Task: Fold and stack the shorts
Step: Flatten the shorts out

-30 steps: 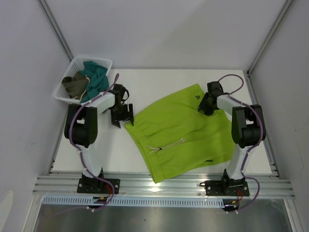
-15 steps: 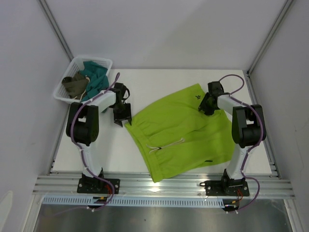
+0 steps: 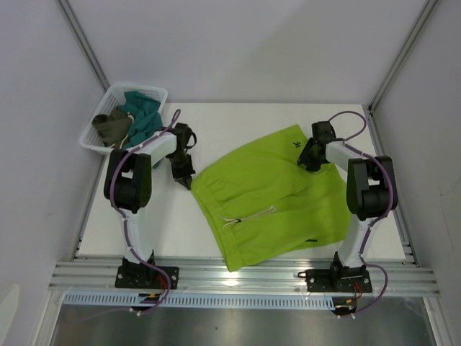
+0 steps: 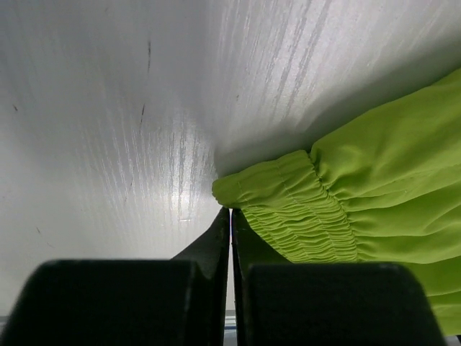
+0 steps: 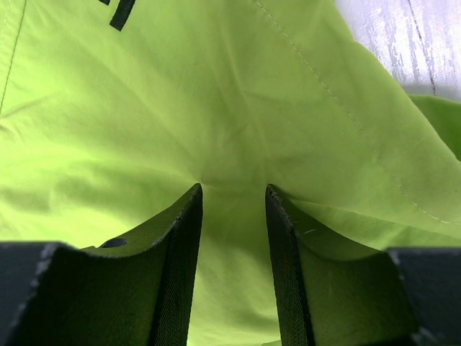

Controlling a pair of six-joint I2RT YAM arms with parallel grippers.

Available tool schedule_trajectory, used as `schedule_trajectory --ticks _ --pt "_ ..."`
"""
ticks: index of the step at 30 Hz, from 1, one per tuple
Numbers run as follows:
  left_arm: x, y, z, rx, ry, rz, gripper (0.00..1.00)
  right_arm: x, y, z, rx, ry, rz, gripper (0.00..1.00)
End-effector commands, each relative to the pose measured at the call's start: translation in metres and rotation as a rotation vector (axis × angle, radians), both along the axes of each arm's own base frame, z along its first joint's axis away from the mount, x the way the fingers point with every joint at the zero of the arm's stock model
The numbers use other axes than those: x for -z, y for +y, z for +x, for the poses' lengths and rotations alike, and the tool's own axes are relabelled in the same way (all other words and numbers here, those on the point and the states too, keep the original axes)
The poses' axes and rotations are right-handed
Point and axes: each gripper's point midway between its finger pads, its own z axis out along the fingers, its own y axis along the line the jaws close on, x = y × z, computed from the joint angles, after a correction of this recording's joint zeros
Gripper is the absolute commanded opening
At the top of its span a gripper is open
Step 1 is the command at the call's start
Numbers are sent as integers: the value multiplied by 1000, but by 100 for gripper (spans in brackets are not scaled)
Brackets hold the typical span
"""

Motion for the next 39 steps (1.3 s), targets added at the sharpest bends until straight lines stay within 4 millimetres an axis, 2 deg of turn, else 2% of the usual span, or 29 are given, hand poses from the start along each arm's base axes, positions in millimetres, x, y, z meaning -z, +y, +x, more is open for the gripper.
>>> schedule_trajectory --ticks 1,6,11,13,18,20,21,22,23,24,26,27,28,29,30,31,32,33,34,35,36,37,39 --pt "-9 -2 12 -58 -37 25 1 -12 -3 5 11 -42 8 43" --pt "-14 -2 20 -93 -74 33 0 -12 -4 7 24 -46 15 42" --pt "-29 -6 48 -74 -83 43 1 -13 -1 6 17 -47 40 42" --pt "-22 -8 55 -66 -55 52 0 -17 -1 4 20 -57 41 41" --pt "-21 -12 66 -70 -45 54 0 -28 0 -1 25 -85 55 42" --pt "-34 -14 66 -79 -84 48 1 -31 1 0 24 -91 58 42" --pt "-41 -11 73 -85 -140 61 0 -34 0 1 24 -95 58 42" --pt "-43 -11 68 -94 -147 57 1 -35 0 2 24 -97 60 41" --pt "-61 -11 64 -104 -194 35 0 -36 0 3 25 -98 59 42" --pt "-60 -12 58 -110 -213 20 1 -36 0 4 26 -101 60 41" --pt "-81 -25 48 -117 -275 -37 1 -36 1 4 31 -99 64 42" --pt "-88 -26 28 -105 -311 -50 1 -36 1 5 32 -101 66 42" --pt "-97 -43 14 -60 -342 -63 0 -35 0 5 35 -99 65 42" --pt "-104 -42 6 -48 -385 -18 1 -35 1 6 39 -100 71 42" --pt "-105 -44 -19 -17 -401 -19 1 -35 1 8 41 -105 71 42" --pt "-112 -67 -33 47 -444 -53 1 -36 1 9 41 -106 70 42" --pt "-106 -70 -50 79 -444 -45 1 -35 1 10 40 -105 69 42" --pt "-120 -78 -62 106 -499 -82 4 -35 1 11 40 -105 69 42" --pt "-106 -94 -90 194 -487 -95 19 -35 1 13 41 -106 70 42" --pt "-107 -98 -98 227 -519 -84 28 -35 1 14 40 -107 67 42" --pt "-108 -104 -106 276 -546 -88 41 -35 1 14 37 -108 66 42" --pt "-102 -114 -128 366 -562 -97 63 -35 1 15 37 -110 64 42" --pt "-98 -123 -146 493 -591 -80 77 -36 0 16 29 -109 59 43"
